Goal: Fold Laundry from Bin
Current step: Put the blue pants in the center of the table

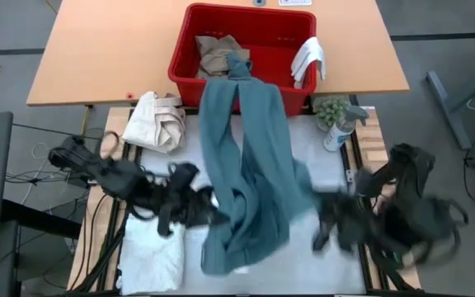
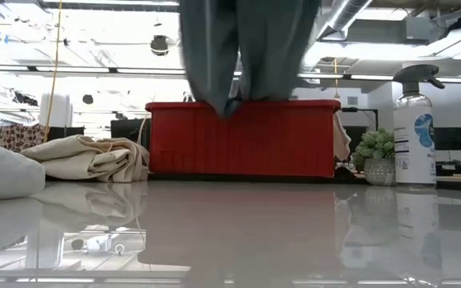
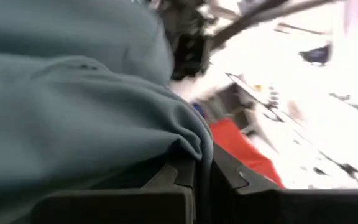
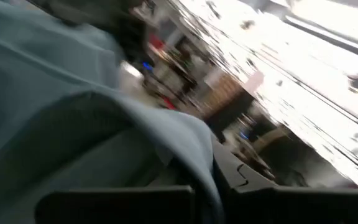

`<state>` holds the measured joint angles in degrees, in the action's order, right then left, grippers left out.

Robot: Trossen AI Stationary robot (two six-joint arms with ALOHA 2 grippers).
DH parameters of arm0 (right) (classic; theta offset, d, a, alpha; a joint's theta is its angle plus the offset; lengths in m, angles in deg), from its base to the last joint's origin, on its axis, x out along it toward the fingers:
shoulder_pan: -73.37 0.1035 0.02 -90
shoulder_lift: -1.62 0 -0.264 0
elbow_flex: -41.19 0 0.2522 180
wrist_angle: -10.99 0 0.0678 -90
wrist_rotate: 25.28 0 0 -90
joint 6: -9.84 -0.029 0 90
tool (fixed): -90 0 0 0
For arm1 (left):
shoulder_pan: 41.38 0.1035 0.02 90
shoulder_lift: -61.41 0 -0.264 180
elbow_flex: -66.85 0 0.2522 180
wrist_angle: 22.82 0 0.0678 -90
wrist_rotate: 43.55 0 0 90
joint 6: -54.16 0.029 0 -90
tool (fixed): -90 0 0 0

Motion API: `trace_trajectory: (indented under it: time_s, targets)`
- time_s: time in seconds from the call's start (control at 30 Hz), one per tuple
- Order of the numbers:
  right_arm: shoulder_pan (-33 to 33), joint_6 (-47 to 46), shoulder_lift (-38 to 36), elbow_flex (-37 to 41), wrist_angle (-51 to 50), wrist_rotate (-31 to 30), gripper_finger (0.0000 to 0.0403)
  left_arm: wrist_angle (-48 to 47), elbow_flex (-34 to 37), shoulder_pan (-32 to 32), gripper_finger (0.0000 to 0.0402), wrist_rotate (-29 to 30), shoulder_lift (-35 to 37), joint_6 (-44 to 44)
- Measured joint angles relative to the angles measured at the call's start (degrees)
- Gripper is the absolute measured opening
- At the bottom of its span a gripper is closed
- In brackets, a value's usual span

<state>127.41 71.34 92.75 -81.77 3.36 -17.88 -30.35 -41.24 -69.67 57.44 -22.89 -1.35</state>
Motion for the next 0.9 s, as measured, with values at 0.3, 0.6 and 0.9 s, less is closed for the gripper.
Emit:
trace_trajectory:
  time_s: [0.3,0.6,0.9]
  targets:
    - [13.2,6.9,9.0,-5.5,17.1,4.5,0.0033,23.2,0.0,-9.5,0.0000,-4.7,-8.0,-0.4]
    - [16.3,11.3,19.1,-14.0,17.2,12.8,0.0033,24.8,0.0,-19.0,0.0000,1.6,-8.7,9.0]
    - [15.5,25.2,24.6,-24.4,22.4,24.9,0.0033,36.4,-1.2,-25.4,0.0000,5.7,-8.7,21.9]
